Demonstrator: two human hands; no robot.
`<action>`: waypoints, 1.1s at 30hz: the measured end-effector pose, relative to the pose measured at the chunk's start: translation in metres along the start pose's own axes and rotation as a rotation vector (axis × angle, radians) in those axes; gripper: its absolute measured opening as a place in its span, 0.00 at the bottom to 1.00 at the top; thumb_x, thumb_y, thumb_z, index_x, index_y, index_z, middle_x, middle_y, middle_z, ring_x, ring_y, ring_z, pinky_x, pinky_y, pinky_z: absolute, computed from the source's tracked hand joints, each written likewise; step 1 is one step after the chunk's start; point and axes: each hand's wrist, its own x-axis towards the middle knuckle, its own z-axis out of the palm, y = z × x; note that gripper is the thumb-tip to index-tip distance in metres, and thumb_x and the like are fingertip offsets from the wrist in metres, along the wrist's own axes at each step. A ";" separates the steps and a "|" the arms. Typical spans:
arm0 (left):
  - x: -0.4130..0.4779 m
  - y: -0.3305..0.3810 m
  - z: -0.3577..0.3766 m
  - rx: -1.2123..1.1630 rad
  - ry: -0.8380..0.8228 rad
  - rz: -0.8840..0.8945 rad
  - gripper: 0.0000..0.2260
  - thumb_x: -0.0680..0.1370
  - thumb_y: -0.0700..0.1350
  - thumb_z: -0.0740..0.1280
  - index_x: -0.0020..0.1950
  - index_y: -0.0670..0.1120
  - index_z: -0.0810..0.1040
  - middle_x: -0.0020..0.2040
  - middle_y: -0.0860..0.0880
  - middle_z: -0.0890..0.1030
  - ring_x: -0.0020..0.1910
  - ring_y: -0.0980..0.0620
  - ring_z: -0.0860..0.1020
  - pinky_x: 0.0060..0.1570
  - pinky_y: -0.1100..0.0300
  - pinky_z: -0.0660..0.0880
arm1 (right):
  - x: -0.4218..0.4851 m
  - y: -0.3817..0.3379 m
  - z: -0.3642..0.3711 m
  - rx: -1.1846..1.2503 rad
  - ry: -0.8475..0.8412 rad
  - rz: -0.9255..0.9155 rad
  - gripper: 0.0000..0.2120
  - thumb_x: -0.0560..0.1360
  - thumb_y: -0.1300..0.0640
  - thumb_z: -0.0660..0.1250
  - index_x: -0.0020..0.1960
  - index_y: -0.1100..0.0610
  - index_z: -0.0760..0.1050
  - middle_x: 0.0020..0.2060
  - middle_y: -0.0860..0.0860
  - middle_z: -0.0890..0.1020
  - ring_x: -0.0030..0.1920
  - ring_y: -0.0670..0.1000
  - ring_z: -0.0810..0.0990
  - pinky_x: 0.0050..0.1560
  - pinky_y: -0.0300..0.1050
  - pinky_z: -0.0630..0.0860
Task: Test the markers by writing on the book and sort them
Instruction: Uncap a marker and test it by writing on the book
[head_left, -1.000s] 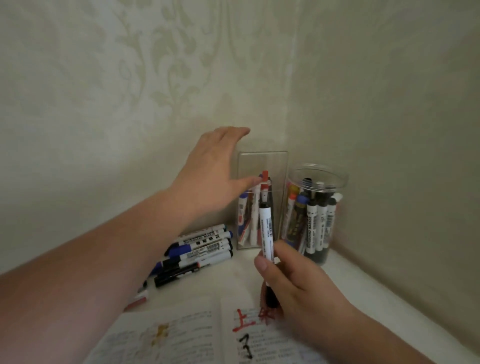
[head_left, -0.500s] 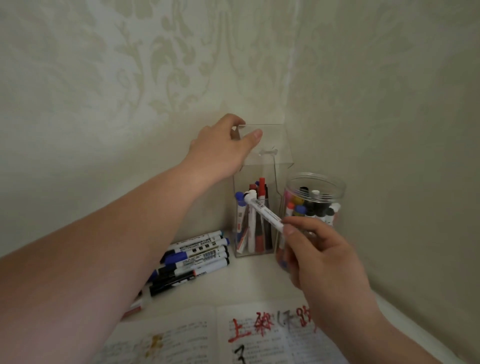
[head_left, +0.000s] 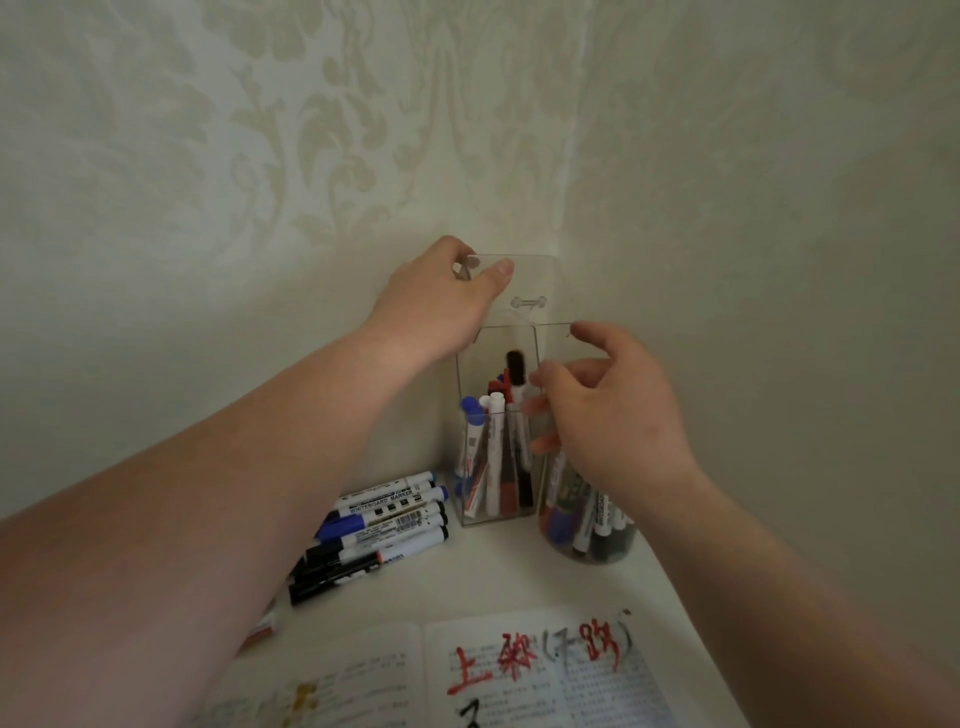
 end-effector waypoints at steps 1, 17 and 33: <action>0.000 0.000 0.000 -0.004 0.001 -0.003 0.21 0.81 0.62 0.62 0.65 0.49 0.74 0.43 0.57 0.75 0.40 0.59 0.75 0.45 0.57 0.69 | -0.001 0.001 -0.001 0.020 0.008 -0.017 0.21 0.82 0.60 0.66 0.73 0.51 0.68 0.46 0.49 0.85 0.34 0.46 0.85 0.27 0.35 0.77; -0.043 -0.033 0.009 0.072 -0.056 0.161 0.21 0.76 0.54 0.73 0.67 0.50 0.76 0.64 0.54 0.74 0.57 0.53 0.75 0.60 0.57 0.73 | 0.043 0.002 -0.078 -0.717 -0.030 -0.052 0.02 0.75 0.55 0.74 0.45 0.52 0.85 0.34 0.45 0.82 0.32 0.40 0.77 0.29 0.33 0.69; -0.189 -0.036 0.016 -0.158 -0.230 0.190 0.12 0.78 0.44 0.71 0.53 0.61 0.74 0.51 0.63 0.76 0.48 0.58 0.75 0.45 0.68 0.72 | 0.042 -0.017 -0.067 -0.934 -0.525 0.055 0.11 0.79 0.47 0.68 0.46 0.52 0.84 0.32 0.51 0.83 0.21 0.48 0.74 0.28 0.41 0.69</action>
